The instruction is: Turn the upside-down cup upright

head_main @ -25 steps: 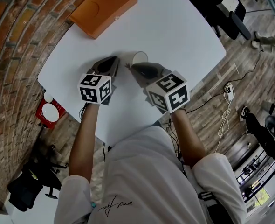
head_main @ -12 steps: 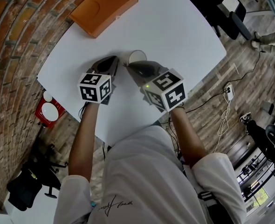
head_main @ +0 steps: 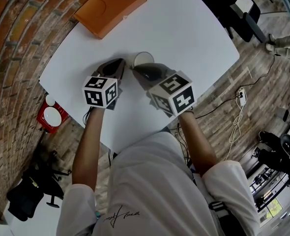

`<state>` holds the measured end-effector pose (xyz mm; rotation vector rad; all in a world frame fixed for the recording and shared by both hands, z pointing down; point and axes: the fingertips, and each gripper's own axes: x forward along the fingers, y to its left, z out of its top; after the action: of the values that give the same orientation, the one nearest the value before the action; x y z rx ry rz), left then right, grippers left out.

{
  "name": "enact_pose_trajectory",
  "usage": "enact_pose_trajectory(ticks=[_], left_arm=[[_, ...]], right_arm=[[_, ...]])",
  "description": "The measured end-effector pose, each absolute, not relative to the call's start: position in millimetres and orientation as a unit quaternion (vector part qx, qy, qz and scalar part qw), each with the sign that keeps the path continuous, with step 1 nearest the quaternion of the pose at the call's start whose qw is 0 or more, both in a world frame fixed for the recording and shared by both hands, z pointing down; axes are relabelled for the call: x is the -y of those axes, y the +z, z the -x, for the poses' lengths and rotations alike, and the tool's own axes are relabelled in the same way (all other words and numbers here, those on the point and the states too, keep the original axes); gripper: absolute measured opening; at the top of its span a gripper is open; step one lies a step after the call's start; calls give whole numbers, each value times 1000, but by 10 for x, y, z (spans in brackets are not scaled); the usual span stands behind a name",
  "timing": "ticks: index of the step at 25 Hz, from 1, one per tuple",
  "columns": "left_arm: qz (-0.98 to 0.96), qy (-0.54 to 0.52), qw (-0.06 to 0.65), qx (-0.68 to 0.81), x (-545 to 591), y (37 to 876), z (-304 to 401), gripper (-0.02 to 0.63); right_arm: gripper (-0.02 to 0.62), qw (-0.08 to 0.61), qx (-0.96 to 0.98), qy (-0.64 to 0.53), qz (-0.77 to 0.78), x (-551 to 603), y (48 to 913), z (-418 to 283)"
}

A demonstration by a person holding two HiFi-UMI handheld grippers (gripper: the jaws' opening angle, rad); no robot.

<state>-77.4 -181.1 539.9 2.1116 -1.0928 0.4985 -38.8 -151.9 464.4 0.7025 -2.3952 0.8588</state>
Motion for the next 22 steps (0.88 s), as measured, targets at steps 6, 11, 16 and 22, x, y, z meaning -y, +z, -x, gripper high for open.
enact_pose_trajectory(ticks=[6, 11, 16, 22], left_arm=[[-810, 183, 362, 424, 1815, 5417, 789, 9], [-810, 182, 364, 423, 1809, 5423, 787, 9], [-808, 183, 366, 423, 1795, 5454, 795, 9], [-808, 186, 368, 422, 1786, 5470, 799, 9]], right_arm=[[35, 252, 878, 315, -257, 1519, 4681, 415], [35, 254, 876, 319, -257, 1512, 4705, 414], [35, 255, 877, 316, -256, 1517, 4711, 433], [35, 258, 879, 311, -253, 1518, 4712, 458]])
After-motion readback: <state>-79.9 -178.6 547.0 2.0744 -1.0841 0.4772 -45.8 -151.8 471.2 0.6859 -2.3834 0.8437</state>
